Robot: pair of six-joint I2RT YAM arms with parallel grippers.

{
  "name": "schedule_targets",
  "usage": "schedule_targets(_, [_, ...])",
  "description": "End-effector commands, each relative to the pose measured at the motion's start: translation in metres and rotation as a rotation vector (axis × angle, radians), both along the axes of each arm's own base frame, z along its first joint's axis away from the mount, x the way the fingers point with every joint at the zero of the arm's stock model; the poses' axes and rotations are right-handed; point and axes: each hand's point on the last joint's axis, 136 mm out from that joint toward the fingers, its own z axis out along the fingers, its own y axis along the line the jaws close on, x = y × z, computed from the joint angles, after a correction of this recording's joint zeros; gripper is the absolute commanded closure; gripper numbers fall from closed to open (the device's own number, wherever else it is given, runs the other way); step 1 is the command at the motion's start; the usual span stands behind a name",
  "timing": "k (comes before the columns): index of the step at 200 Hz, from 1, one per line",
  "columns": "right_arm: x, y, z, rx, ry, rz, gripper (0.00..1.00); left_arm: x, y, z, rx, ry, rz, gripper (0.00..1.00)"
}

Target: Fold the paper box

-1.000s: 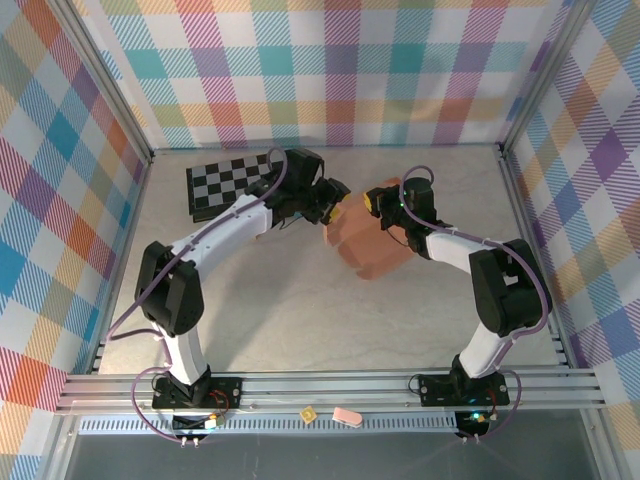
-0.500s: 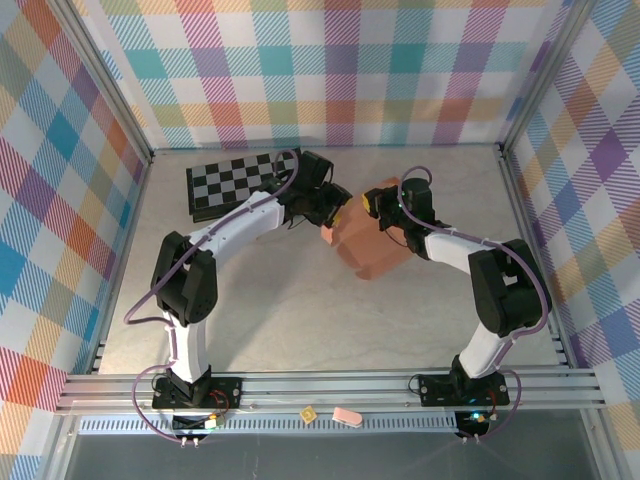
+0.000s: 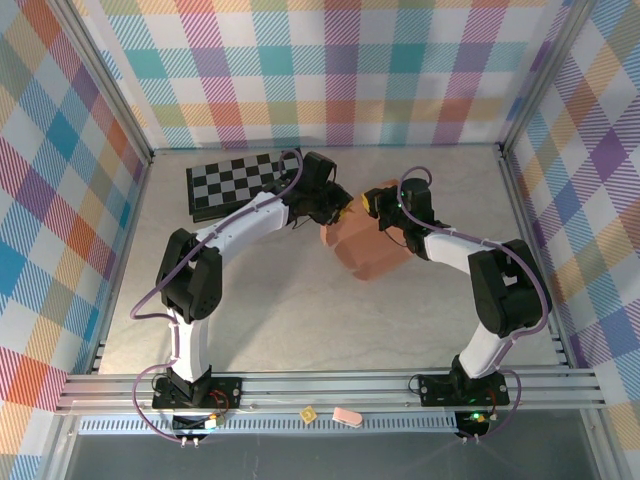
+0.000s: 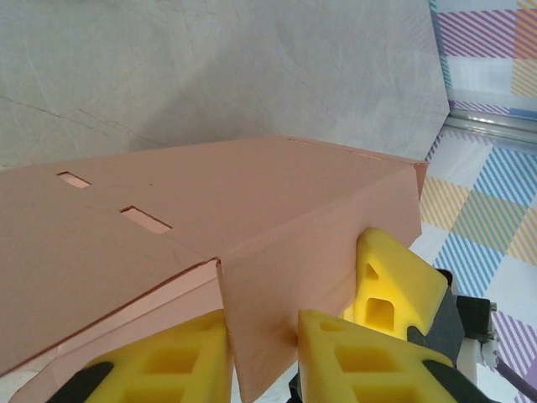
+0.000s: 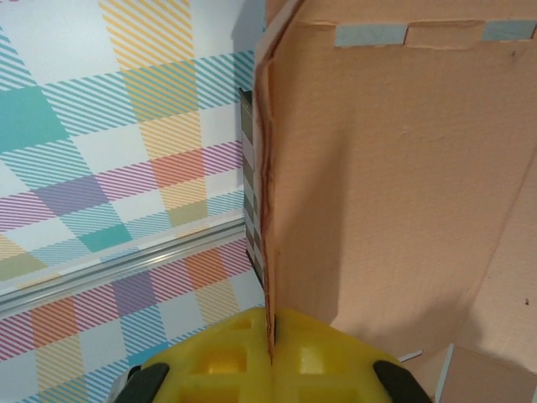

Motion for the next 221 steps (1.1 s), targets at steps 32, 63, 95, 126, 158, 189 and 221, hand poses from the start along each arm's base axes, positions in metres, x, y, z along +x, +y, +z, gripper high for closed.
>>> schedule_targets(32, [0.001, -0.017, 0.01, 0.051, 0.073, -0.13, 1.0, -0.017, 0.042, 0.064, 0.048, -0.17, -0.039, 0.45])
schedule_targets(63, [0.001, -0.032, 0.019, 0.059, 0.116, -0.224, 1.0, -0.029, 0.102, 0.035, 0.062, -0.131, 0.011, 0.5])
schedule_targets(95, [0.0, -0.046, 0.025, 0.074, 0.18, -0.305, 1.0, -0.037, 0.112, -0.016, -0.02, -0.105, -0.015, 0.73])
schedule_targets(126, [-0.009, -0.052, 0.025, 0.111, 0.313, -0.371, 1.0, -0.024, 0.091, -0.042, -0.182, -0.145, 0.015, 0.85])
schedule_targets(158, [-0.019, -0.064, 0.035, 0.08, 0.4, -0.409, 1.0, -0.005, 0.074, -0.056, -0.272, -0.174, 0.038, 0.85])
schedule_targets(189, [-0.025, -0.066, 0.026, 0.124, 0.454, -0.432, 1.0, 0.012, 0.058, -0.059, -0.373, -0.221, 0.079, 0.82])
schedule_targets(221, [-0.023, -0.074, 0.036, 0.126, 0.445, -0.454, 1.0, 0.019, 0.043, -0.058, -0.48, -0.251, 0.108, 0.79])
